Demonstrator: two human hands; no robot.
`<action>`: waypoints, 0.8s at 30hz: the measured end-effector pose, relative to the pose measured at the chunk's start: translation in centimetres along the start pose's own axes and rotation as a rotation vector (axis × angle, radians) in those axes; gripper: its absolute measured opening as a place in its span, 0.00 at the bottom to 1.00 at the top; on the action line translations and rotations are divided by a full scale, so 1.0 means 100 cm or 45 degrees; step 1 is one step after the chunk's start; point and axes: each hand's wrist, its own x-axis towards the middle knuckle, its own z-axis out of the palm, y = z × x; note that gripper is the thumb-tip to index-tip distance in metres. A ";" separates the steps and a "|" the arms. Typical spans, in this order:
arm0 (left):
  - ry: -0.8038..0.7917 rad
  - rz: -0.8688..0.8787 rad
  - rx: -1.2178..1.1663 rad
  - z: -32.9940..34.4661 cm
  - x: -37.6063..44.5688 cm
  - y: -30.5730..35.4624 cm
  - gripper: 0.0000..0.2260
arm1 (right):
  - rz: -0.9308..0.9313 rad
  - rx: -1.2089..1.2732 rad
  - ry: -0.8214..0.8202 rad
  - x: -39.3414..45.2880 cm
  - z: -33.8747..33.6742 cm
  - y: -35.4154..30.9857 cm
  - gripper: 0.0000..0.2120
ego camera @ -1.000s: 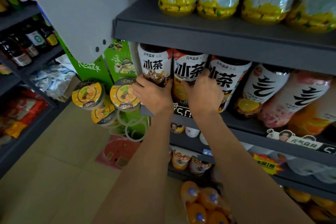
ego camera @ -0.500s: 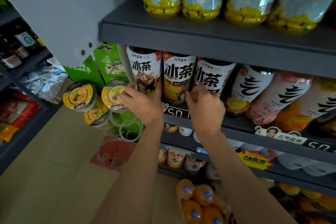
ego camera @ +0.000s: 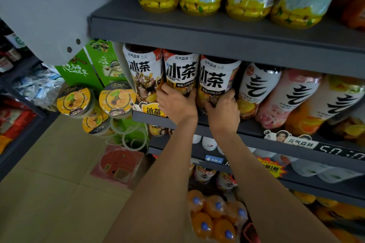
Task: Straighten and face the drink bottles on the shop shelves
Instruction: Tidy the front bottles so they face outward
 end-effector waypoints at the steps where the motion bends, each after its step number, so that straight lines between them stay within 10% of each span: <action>1: -0.011 -0.001 0.008 0.000 0.002 -0.002 0.33 | -0.010 -0.006 0.001 0.000 0.001 0.001 0.31; 11: -0.044 0.120 0.015 -0.016 -0.003 -0.015 0.35 | -0.026 -0.004 0.079 -0.002 -0.002 0.007 0.28; 17: 0.280 0.253 -0.320 -0.053 0.024 -0.035 0.30 | -0.490 0.090 0.547 -0.017 -0.013 0.012 0.12; 24: 0.131 0.126 -0.006 -0.053 0.063 -0.026 0.37 | -0.767 0.200 0.288 -0.025 0.017 -0.040 0.08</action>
